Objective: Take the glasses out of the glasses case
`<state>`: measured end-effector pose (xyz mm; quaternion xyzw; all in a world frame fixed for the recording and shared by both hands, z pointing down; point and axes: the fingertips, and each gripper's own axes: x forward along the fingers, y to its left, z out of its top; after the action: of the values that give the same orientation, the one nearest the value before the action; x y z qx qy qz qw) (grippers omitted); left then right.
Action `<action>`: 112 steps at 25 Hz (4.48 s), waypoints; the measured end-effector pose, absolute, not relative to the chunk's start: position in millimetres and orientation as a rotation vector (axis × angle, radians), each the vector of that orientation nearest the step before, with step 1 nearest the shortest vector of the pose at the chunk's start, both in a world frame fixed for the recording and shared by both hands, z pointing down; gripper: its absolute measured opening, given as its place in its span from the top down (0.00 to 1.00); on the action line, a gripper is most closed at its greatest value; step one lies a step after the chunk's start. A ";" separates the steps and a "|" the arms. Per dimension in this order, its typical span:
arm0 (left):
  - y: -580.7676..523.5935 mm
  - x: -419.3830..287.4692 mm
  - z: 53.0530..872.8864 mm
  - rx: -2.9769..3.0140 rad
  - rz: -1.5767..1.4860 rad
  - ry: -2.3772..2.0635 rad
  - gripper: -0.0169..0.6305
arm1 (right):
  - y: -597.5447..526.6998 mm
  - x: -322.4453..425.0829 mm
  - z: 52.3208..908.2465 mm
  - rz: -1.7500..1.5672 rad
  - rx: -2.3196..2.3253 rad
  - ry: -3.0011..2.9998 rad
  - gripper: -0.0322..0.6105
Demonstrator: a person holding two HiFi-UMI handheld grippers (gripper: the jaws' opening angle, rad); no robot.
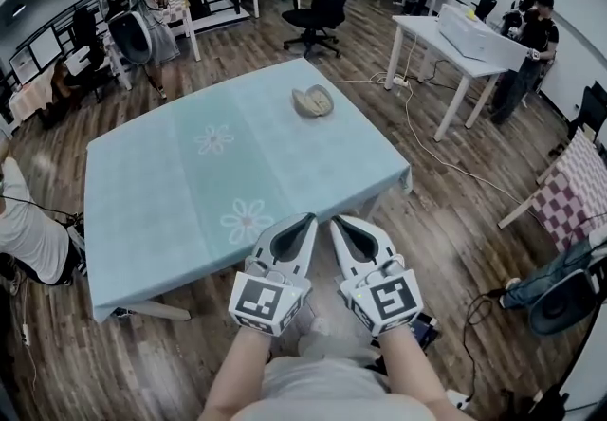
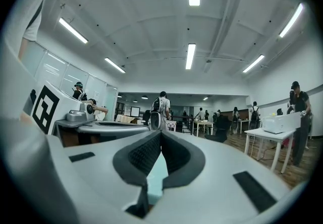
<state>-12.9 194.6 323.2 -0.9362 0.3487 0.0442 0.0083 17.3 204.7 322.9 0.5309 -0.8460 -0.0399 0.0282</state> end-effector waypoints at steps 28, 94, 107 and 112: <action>35.5 25.6 330.5 -2.889 0.078 1.180 0.96 | 46.8 64.2 336.3 -0.086 1.553 -2.642 0.94; -346.1 56.7 461.6 -3.073 -0.168 1.385 0.96 | -373.7 133.4 510.7 0.345 1.512 -2.272 0.76; -367.6 51.2 481.3 -3.093 -0.177 1.419 0.96 | -420.4 134.8 579.6 0.417 1.400 -2.048 0.81; -370.9 46.5 488.3 -3.087 -0.186 1.443 0.96 | -423.2 137.1 601.9 0.472 1.369 -1.967 0.81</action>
<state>46.5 -370.9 488.3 -0.8963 0.4189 -0.0542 -0.1351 137.1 -423.2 601.9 0.5265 -0.7566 0.1814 0.3426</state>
